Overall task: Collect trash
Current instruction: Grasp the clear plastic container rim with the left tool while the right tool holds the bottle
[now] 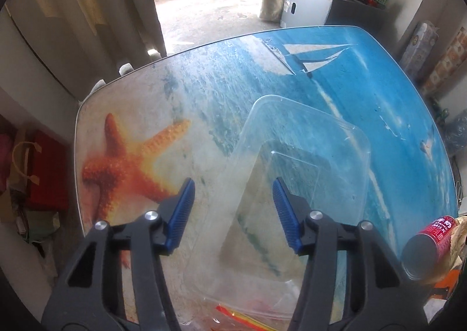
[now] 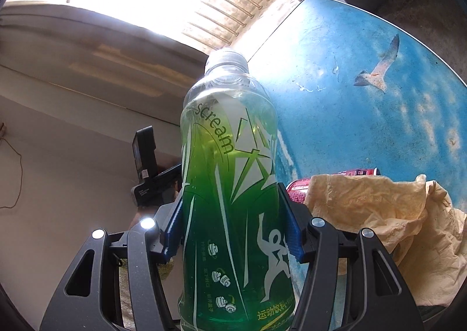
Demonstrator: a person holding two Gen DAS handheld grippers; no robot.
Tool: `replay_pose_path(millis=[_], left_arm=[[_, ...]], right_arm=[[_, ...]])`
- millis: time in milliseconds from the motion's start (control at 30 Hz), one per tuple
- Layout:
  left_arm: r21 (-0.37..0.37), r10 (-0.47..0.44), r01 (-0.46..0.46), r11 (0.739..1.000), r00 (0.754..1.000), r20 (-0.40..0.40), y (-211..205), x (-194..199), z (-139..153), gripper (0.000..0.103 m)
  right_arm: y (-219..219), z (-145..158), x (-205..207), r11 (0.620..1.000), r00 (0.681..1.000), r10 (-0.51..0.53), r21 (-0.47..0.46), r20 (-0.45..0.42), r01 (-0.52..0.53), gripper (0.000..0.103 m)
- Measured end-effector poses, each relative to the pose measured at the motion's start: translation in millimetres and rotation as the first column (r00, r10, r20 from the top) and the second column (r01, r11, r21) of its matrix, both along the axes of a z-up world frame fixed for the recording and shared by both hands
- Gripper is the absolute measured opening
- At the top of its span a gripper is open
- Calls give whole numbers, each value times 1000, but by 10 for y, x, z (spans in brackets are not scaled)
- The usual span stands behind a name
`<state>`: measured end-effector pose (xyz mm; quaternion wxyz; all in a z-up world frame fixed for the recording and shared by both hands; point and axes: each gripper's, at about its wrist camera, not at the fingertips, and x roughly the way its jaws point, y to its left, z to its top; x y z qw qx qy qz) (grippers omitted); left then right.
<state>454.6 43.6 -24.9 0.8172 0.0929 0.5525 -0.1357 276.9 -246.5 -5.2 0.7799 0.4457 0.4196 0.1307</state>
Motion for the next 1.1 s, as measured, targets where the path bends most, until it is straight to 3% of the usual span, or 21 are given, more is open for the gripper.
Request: replay_pose_path(millis=[167, 400, 733, 1100], left_arm=[[3, 14, -14, 1000, 999, -46, 8, 107, -126, 30], [-33, 19, -21, 999, 999, -47, -2, 149, -132, 9], [-62, 17, -15, 998, 1000, 26, -98, 49, 115, 2], [-68, -16, 31, 997, 977, 214, -253, -453, 761, 2]], right_arm=[[-133, -20, -42, 1000, 1000, -1, 12, -8, 1, 56], [-108, -41, -40, 1000, 1000, 3, 26, -15, -3, 56], [-119, -22, -43, 1000, 1000, -3, 30, -11, 4, 56], [-135, 14, -105, 999, 1000, -14, 32, 6, 14, 56]])
